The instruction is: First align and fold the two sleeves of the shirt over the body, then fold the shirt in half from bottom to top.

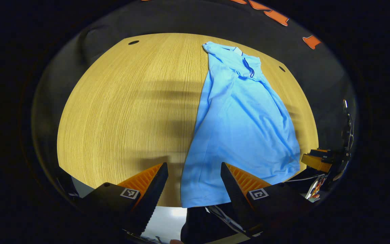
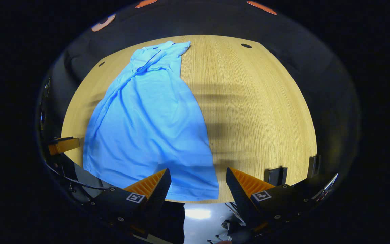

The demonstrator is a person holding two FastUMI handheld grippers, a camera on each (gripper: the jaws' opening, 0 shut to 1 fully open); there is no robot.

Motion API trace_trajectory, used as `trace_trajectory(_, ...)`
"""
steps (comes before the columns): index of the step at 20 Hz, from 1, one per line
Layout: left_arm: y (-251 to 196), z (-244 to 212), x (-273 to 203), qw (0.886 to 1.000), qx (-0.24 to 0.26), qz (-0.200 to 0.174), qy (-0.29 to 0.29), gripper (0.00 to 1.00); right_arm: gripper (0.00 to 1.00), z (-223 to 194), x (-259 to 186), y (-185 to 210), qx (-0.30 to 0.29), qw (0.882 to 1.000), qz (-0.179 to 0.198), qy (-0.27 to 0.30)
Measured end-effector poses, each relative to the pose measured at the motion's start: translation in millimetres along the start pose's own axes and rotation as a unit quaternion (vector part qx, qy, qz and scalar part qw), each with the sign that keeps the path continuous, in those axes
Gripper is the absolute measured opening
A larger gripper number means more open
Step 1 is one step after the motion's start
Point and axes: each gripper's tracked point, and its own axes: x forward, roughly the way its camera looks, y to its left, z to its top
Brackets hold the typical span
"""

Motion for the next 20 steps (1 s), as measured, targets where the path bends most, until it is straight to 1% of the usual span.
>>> trace_trajectory(3, -2, -16, 8, 1.0, 0.002, -0.004, 0.017, 1.0, 0.99, -8, 6, -1, 0.002, 1.0, -0.003, 0.014)
trace_trajectory(9, -2, -45, 30, 0.998, 0.004, 0.0, 0.059, 1.0, 0.99, -22, 23, 3, -0.001, 0.999, -0.01, 0.047)
trace_trajectory(11, 0, -47, 32, 0.998, 0.01, 0.008, 0.06, 1.0, 0.99, -25, 27, 6, 0.006, 0.998, -0.009, 0.058)
trace_trajectory(12, -4, -43, 31, 0.999, 0.012, 0.004, 0.051, 0.99, 0.99, -28, 29, 9, 0.012, 0.998, -0.006, 0.063)
trace_trajectory(13, -3, -44, 33, 0.999, 0.013, 0.004, 0.053, 0.99, 0.99, -31, 31, 11, 0.013, 0.998, -0.005, 0.069)
trace_trajectory(15, -2, -44, 33, 0.998, 0.012, 0.01, 0.054, 0.99, 0.99, -38, 35, 13, 0.002, 0.996, -0.007, 0.084)
trace_trajectory(16, 3, -45, 33, 0.998, 0.018, 0.021, 0.055, 0.94, 0.99, -37, 35, 15, 0.0, 0.997, -0.006, 0.082)
trace_trajectory(17, 7, -45, 34, 0.998, 0.024, 0.033, 0.054, 0.95, 0.99, -37, 36, 17, -0.003, 0.997, -0.006, 0.083)
trace_trajectory(19, 12, -48, 35, 0.997, 0.035, 0.049, 0.055, 0.74, 0.98, -38, 35, 19, 0.0, 0.996, -0.003, 0.084)
trace_trajectory(20, 12, -47, 35, 0.997, 0.038, 0.047, 0.052, 0.6, 0.91, -38, 35, 21, -0.003, 0.997, -0.001, 0.083)
